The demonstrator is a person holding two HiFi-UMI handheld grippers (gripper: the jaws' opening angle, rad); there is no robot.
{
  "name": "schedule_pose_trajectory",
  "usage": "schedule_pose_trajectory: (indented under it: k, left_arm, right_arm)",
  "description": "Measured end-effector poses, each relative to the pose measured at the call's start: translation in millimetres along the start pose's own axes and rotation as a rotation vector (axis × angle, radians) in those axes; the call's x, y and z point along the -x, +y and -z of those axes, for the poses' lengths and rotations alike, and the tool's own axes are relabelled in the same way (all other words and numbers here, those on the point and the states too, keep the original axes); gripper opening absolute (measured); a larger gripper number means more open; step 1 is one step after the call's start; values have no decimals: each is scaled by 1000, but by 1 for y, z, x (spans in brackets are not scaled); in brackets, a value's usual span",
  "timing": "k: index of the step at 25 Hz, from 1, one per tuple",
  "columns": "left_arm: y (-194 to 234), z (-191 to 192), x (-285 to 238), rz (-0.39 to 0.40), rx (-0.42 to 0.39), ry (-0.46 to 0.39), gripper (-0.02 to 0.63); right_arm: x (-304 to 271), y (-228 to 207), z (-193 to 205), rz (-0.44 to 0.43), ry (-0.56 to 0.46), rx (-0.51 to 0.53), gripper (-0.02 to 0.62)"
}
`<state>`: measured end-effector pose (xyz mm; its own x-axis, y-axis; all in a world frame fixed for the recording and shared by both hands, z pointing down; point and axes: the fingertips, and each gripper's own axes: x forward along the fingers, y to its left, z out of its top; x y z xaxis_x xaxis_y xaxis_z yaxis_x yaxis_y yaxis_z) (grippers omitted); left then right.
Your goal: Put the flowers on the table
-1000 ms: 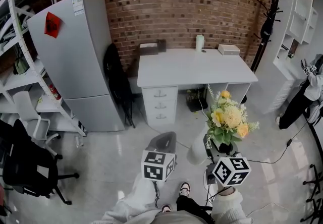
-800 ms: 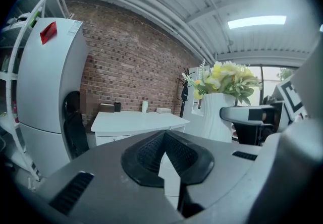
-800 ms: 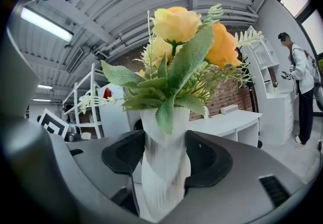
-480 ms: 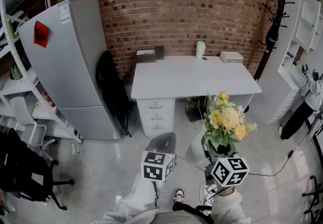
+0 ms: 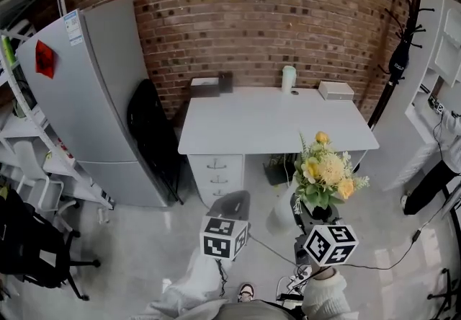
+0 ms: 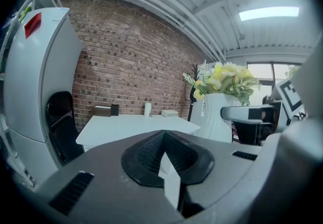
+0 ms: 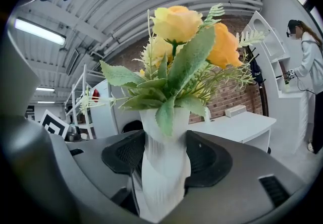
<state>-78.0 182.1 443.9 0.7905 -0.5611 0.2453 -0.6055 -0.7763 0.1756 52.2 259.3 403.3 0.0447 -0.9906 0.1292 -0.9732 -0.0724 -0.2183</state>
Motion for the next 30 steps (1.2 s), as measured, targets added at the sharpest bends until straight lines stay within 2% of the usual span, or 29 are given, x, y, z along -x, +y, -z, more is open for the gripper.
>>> schedule_pose_trajectory:
  k: [9,20,30]
  left_arm:
    - [2,-13,-59,-9,-1,7,6]
    - [34,-18,-121,-8,12,30,6]
    - [74,-60,-219,54,6,-8,6]
  right_arm:
    - [-44,-44,-9,-27,18,-11,247]
    - [-107,-68,-7,-27,40,-23,247]
    - [-201,-111,-39,23,9,1,247]
